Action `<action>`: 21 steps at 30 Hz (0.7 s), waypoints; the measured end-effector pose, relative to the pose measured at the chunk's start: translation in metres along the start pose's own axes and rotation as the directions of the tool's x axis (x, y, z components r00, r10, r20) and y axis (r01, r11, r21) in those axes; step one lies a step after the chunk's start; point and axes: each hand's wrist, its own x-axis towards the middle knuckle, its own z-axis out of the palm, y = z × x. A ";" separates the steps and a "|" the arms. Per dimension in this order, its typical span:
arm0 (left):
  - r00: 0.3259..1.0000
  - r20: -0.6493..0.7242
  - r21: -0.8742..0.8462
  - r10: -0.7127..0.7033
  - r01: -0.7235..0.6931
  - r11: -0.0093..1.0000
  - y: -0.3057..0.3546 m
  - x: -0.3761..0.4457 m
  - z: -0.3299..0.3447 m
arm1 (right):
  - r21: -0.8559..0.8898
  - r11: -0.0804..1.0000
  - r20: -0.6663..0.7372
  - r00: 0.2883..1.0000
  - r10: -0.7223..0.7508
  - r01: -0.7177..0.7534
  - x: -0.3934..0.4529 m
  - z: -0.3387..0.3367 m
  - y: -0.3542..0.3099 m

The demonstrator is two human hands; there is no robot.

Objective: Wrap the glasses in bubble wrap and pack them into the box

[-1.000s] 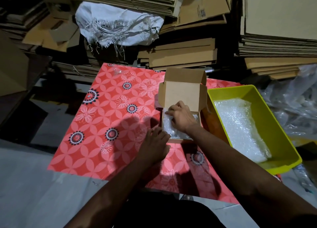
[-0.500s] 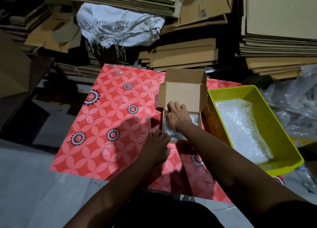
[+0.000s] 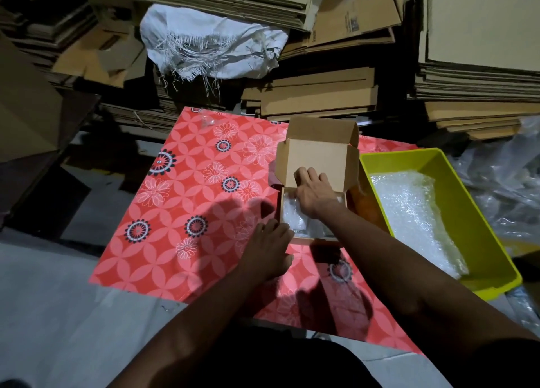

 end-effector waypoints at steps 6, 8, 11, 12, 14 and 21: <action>0.999 0.027 0.003 -0.026 0.026 1.000 -0.005 0.003 -0.003 | 0.061 0.998 0.033 0.999 0.007 -0.009 -0.001 0.000 0.000; 0.998 0.047 -0.013 -0.028 0.029 0.999 -0.006 0.007 -0.005 | 0.201 0.979 0.004 1.000 0.023 -0.023 -0.009 -0.005 0.009; 0.999 0.041 0.001 -0.030 0.030 1.000 -0.004 0.017 -0.006 | 0.492 0.855 -0.050 0.975 0.215 -0.163 -0.033 -0.003 0.030; 0.999 0.027 0.013 -0.029 0.029 1.000 -0.003 0.020 -0.006 | 0.530 0.820 -0.018 0.964 0.267 -0.217 -0.043 -0.002 0.035; 0.999 0.021 0.046 -0.032 0.031 0.998 0.001 0.027 -0.007 | 0.500 0.813 0.025 0.943 0.331 -0.299 -0.063 0.003 0.041; 0.992 0.123 0.103 -0.021 0.008 0.995 0.002 0.037 -0.008 | 0.361 0.818 0.067 0.888 0.456 -0.447 -0.105 0.026 0.035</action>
